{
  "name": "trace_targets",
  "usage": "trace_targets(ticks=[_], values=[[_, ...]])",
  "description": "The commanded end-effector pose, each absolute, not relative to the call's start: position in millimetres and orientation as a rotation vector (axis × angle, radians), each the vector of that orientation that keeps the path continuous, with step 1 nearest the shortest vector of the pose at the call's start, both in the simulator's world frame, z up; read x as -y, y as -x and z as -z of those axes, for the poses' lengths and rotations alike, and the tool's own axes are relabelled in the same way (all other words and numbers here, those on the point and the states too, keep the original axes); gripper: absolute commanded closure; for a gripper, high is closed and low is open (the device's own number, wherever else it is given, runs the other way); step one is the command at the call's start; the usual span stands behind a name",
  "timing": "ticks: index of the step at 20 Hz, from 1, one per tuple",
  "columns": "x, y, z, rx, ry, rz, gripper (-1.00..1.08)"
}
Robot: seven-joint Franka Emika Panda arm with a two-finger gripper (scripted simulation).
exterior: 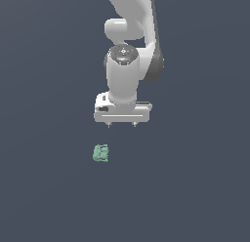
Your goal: Pick up the object and move it to a goal position.
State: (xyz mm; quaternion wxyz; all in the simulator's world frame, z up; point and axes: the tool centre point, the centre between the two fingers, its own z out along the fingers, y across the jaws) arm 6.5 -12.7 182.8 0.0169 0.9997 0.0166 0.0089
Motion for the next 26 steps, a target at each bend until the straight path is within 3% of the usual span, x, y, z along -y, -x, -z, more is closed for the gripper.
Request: trace_targets(ticks=[1,15,26], values=[[12.7,-6.5,-182.8,-0.052,-3.107,-0.028,-0.92],[21.6,-9.2,-188.9,-0.084,-3.095,-0.057,-0.92],[55.1,-35.4,-154.6,-0.045,-3.111,-0.033,-0.92]])
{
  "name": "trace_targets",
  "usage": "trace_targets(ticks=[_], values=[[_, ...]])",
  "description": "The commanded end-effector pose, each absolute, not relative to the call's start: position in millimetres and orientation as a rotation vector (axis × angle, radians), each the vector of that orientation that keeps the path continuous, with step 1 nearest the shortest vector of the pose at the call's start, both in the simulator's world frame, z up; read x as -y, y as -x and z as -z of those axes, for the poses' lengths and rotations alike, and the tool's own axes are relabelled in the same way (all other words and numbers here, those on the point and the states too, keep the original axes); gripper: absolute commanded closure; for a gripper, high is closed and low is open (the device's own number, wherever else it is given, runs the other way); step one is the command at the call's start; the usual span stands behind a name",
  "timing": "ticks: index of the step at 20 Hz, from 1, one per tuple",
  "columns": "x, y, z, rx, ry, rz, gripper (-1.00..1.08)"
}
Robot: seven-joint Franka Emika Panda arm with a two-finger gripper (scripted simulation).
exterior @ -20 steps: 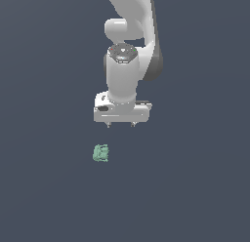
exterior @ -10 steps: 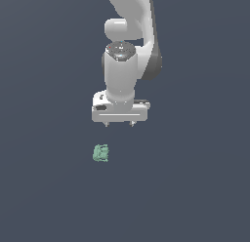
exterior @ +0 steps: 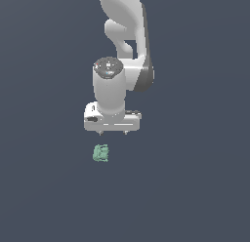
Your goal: Pick up the object and move it to a goal position.
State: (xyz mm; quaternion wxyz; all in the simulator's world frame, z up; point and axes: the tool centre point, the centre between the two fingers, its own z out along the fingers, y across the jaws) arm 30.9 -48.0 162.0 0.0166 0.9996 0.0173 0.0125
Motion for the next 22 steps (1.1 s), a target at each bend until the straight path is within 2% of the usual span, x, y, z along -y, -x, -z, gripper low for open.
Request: trace_targets(ticks=[1,11,22], values=[[60.3,-38.8,-149.1,-0.039,-3.114,-0.03,-0.92],[103.4,-61.0,-101.6,0.009,-3.136,-0.005,-0.92],[112.0,-63.6,-88.3,0.02,-3.141,0.001,-0.92]])
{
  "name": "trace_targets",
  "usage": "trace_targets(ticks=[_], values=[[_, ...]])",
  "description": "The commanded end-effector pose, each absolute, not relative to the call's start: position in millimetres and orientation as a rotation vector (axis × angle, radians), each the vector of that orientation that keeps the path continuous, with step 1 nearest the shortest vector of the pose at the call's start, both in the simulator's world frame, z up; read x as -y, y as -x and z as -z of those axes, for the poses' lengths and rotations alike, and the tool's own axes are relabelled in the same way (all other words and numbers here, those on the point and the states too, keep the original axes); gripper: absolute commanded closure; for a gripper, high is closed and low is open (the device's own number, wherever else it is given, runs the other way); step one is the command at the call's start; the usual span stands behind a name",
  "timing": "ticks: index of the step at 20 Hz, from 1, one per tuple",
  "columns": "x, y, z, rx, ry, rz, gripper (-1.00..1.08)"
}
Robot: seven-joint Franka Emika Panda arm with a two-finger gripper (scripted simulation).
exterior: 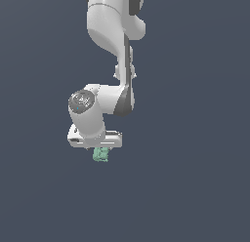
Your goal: Pick up the object and move it to a goal position.
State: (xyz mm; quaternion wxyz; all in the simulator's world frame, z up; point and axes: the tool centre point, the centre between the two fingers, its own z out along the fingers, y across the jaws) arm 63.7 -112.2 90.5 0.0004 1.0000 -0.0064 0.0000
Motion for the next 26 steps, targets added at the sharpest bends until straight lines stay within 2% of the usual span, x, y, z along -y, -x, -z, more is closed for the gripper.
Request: trace_targets(ticks=[1,9,15,16,26], values=[[112.0,-63.5,-85.5,0.02,-3.141,0.001,-0.92],[112.3,-62.8,-46.8,0.02,-3.141,0.0,-0.92],[112.6,-64.4,-41.0,0.02,-3.141,0.0,-0.92],[112.6,-64.4,-41.0,0.02,-3.141,0.0,1.08],[112.6,-64.3,-41.0,0.02,-3.141,0.0,1.08]])
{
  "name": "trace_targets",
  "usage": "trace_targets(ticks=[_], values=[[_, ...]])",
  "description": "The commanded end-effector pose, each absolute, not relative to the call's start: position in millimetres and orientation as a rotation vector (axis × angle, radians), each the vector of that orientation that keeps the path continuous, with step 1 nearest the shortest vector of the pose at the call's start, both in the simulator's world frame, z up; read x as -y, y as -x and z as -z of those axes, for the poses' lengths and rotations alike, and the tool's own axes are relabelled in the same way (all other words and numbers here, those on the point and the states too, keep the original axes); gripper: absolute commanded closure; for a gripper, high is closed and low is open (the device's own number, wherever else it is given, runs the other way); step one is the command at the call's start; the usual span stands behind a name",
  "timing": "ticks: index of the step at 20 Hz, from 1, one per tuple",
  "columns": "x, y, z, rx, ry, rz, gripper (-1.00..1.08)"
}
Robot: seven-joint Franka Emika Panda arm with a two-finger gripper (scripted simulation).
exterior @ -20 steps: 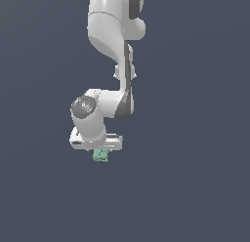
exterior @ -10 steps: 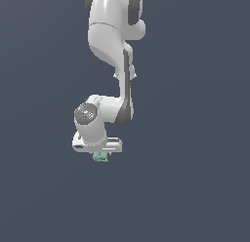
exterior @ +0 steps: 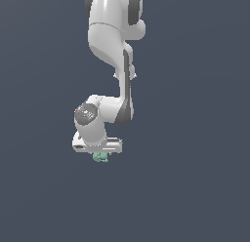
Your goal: Pick up the object and move it to a goal position.
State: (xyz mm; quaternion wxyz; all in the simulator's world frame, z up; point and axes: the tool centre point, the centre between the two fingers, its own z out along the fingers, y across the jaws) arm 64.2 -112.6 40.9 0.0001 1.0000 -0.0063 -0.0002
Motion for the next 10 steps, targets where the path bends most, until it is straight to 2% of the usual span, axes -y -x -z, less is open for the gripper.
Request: trace_targets(ticks=[1,10], values=[[112.6,-64.2,-41.2,0.02,-3.141,0.0,1.08],[104.6,-54.8,-59.7,0.02,-3.141,0.0,1.08]])
